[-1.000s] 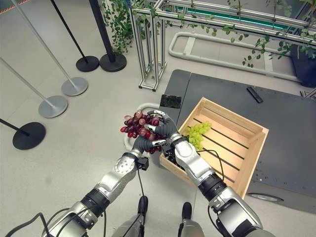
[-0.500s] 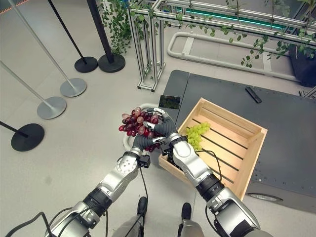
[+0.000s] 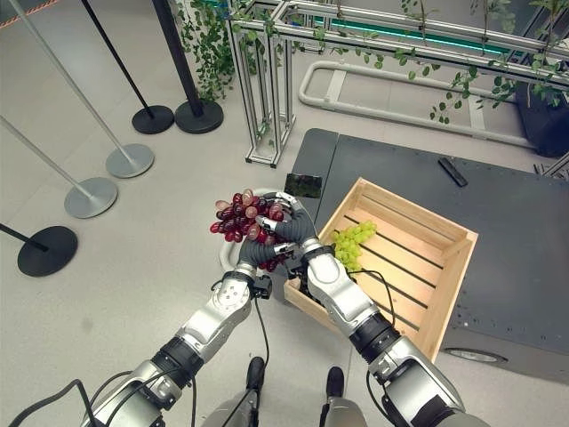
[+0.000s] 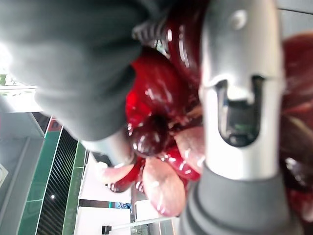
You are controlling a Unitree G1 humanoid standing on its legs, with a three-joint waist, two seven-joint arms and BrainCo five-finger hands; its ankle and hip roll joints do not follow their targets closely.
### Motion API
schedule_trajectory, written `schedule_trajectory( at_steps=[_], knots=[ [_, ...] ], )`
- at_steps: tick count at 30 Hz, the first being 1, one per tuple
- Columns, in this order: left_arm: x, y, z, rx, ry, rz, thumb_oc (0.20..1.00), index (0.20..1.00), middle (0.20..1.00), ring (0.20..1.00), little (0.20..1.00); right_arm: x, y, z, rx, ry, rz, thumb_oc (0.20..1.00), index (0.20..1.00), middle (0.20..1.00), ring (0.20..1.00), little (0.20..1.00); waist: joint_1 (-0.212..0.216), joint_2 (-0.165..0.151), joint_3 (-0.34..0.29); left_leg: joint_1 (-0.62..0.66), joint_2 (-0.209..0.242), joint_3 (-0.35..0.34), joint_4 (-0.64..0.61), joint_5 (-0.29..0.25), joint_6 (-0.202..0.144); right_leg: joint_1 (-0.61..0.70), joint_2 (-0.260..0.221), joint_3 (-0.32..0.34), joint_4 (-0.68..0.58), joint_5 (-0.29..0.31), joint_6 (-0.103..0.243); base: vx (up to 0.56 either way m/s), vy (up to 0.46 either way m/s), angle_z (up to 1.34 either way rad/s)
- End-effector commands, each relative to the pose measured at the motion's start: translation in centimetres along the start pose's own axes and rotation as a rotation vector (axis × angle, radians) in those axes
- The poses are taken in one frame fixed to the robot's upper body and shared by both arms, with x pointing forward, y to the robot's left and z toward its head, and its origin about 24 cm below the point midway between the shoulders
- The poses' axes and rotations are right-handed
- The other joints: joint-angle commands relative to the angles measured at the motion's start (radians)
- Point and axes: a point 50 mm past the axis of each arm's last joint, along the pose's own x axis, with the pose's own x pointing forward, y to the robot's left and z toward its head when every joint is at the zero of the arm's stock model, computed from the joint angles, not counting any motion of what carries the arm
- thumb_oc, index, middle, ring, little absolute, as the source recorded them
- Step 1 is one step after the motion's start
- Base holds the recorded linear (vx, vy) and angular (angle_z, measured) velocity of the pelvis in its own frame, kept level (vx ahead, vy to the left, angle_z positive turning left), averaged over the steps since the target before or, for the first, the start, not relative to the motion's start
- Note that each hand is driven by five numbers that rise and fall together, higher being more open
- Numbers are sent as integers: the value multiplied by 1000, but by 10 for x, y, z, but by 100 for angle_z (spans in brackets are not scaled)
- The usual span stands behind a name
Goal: Pick up the fruits from the basket on one side to the basket on the other side
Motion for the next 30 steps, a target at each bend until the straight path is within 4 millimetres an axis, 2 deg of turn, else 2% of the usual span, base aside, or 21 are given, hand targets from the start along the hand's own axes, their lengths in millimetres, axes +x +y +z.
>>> schedule_trajectory(
  at_steps=[1,3,4,5,20,24,25,26,27,28,29,30],
  knots=[
    [24,-31,74,-39,-288,-76,200,200,200,200,200,0,72,38,140,-169,253,200,200,200,200,200,0,-44,-50,3,-16,46,63,-161,-2,29,-82,5,56,-109,67,0,0,0],
    [24,-30,72,-54,-281,-65,200,200,200,200,200,0,72,38,143,-167,255,200,200,200,200,200,-1,-44,-51,4,-16,46,62,-161,-1,30,-81,6,57,-108,67,0,0,0],
    [24,-30,72,-59,-279,-65,200,200,200,200,200,0,71,38,142,-169,255,523,523,523,523,523,-1,-45,-51,5,-15,47,62,-161,-1,30,-81,6,57,-109,67,0,0,0],
    [24,-30,72,-62,-278,-67,200,200,200,200,200,0,71,38,139,-171,255,1000,1000,1000,1000,1000,-1,-44,-51,4,-15,47,62,-161,-1,29,-82,7,57,-109,67,0,0,0],
    [20,-18,61,-89,-243,-42,200,200,200,200,200,-8,61,40,202,-191,242,1000,1000,1000,1000,1000,-6,-30,-49,11,-5,54,61,-161,-7,25,-72,13,71,-123,60,0,-2,0],
    [18,-12,57,-99,-240,-30,200,200,200,200,200,-13,53,43,225,-215,234,1000,1000,1000,1000,1000,-13,-23,-43,4,10,52,61,-151,-18,12,-37,42,109,-148,49,-18,-46,-1],
    [17,-11,57,-100,-241,-36,200,200,200,200,200,-13,49,43,219,-223,222,1000,1000,1000,1000,1000,-23,-19,-37,-8,15,43,65,-143,-23,0,-1,93,127,-161,44,-64,-60,1],
    [16,-10,54,-101,-235,-44,200,200,200,200,200,-16,41,43,205,-234,200,1000,1000,1000,1000,1000,-39,-13,-41,-30,18,33,74,-137,-28,-4,64,214,132,-196,26,-63,-60,10],
    [16,-10,54,-101,-234,-44,200,200,200,200,200,-17,40,43,205,-234,200,1000,1000,1000,1000,1000,-37,-14,-42,-30,19,34,75,-139,-28,-6,64,216,134,-197,26,-23,-110,49],
    [14,-6,48,-108,-216,-36,200,200,200,200,200,-20,34,42,210,-237,182,1000,1000,1000,1000,1000,-41,-12,-46,-29,18,19,82,-140,-32,12,90,268,116,-205,13,17,-67,49],
    [14,-6,48,-108,-216,-36,200,200,200,200,200,-20,34,42,210,-237,182,1000,1000,1000,1000,1000,-40,-11,-46,-29,18,20,82,-140,-32,13,90,269,115,-204,12,76,-165,33],
    [11,2,42,-123,-199,-14,200,200,200,200,200,-25,27,42,218,-250,167,1000,1000,1000,1000,1000,-39,-10,-47,-10,23,5,80,-141,-38,28,85,260,92,-190,9,97,-136,-11]
  ],
)
